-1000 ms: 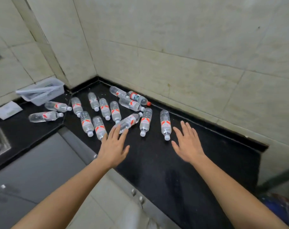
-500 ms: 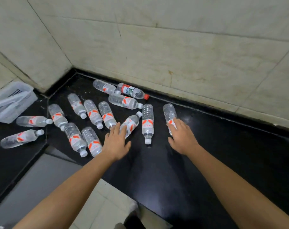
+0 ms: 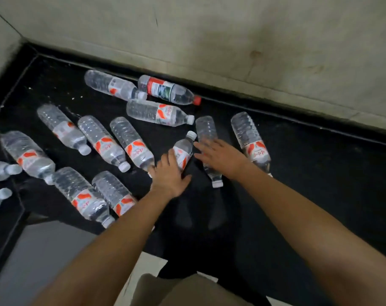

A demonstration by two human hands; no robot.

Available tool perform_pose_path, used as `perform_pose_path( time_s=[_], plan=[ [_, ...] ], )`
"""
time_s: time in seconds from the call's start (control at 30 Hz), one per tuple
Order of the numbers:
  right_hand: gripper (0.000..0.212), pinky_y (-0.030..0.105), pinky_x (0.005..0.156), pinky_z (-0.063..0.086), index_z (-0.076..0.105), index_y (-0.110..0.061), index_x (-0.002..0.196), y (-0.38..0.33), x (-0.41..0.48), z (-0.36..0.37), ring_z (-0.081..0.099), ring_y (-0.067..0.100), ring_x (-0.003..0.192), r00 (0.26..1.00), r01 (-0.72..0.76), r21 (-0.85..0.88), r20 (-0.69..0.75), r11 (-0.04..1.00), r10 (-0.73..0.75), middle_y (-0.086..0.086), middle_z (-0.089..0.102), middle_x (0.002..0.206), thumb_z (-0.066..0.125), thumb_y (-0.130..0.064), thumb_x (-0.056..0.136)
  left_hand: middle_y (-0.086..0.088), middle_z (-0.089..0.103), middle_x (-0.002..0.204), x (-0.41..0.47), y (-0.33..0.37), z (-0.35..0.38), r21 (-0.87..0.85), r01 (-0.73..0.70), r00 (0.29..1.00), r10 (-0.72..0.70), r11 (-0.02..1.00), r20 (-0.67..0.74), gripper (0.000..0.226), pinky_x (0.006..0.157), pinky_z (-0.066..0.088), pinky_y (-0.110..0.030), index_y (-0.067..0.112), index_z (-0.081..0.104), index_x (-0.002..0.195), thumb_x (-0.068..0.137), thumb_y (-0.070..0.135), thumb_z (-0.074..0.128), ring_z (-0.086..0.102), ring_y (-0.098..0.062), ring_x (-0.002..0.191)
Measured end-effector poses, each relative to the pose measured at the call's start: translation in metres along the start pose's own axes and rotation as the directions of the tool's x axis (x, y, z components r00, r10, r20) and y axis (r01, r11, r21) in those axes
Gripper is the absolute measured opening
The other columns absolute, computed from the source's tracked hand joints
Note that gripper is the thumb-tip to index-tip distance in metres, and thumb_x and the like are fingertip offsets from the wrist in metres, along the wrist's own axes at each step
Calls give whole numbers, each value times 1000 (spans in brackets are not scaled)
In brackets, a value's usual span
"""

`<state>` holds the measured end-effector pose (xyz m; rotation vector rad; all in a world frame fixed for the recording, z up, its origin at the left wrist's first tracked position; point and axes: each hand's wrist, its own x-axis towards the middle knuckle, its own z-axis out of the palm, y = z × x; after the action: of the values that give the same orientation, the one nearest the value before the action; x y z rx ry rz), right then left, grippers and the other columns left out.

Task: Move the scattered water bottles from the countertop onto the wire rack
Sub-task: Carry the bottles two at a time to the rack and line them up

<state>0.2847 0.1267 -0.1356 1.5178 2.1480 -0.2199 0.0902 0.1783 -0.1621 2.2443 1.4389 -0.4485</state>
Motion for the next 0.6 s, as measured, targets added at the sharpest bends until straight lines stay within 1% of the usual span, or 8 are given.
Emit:
perform_pose_path(
  time_s=[0.03,0.1,0.2,0.33,0.4,0.47,0.53,0.6],
  plan=[
    [64,48,123,16,17,-22,161,-1,3,-1,3,33,157,999,11,-29,30,1000,-10,9,-1,171,45,-17,104,-14,25,158,-1,-3,4,38,-7,1000,7,999,-16,108,116,18,-55,9,-1,158,86,60,62,32,-35,143],
    [60,49,120,22,26,-24,158,-3,4,-2,7,34,156,998,-9,-57,62,998,12,7,6,170,49,-20,103,-15,32,152,-4,-10,11,85,-31,997,37,996,-71,104,116,18,-54,8,-1,158,89,56,60,39,-35,137],
    [60,47,115,30,30,-23,156,-1,3,-9,18,37,151,995,-37,-92,84,995,45,8,18,166,54,-21,101,-18,42,145,-5,-17,14,91,-37,992,48,995,-113,92,115,20,-51,4,5,157,95,53,53,46,-34,131],
    [56,42,111,34,35,-12,153,-1,3,-22,37,33,139,992,-69,-198,94,978,89,9,42,151,53,-23,101,-21,40,150,-13,-31,16,88,1,999,3,996,-50,96,116,16,-50,-1,2,157,96,64,39,44,-34,135],
    [45,42,111,33,44,-10,146,-6,0,-24,41,32,134,991,-65,-226,102,972,90,10,47,145,48,-21,102,-22,37,153,-22,-37,17,39,25,999,-24,999,-43,97,117,11,-51,-3,2,156,96,65,39,41,-35,139],
    [39,44,113,29,52,-11,140,-10,-5,-22,43,32,130,991,-88,-182,83,979,105,12,49,141,44,-20,103,-22,35,156,-26,-40,17,-6,36,999,-36,999,-39,98,118,9,-51,-3,3,156,96,65,40,38,-34,142],
    [44,46,114,28,52,-12,140,-15,-11,-17,43,33,129,988,-125,-89,81,988,132,13,47,140,54,-30,99,-21,34,157,-27,-42,17,-32,46,999,-46,998,-24,98,120,9,-52,-2,3,156,96,65,41,35,-34,145],
    [65,45,111,32,48,-15,139,-20,-18,-9,43,31,127,984,-149,-27,94,989,150,12,45,138,68,-47,86,-20,34,157,-26,-41,18,-50,49,998,-51,998,-26,98,120,11,-53,-2,4,156,95,65,43,34,-33,145]
  ],
)
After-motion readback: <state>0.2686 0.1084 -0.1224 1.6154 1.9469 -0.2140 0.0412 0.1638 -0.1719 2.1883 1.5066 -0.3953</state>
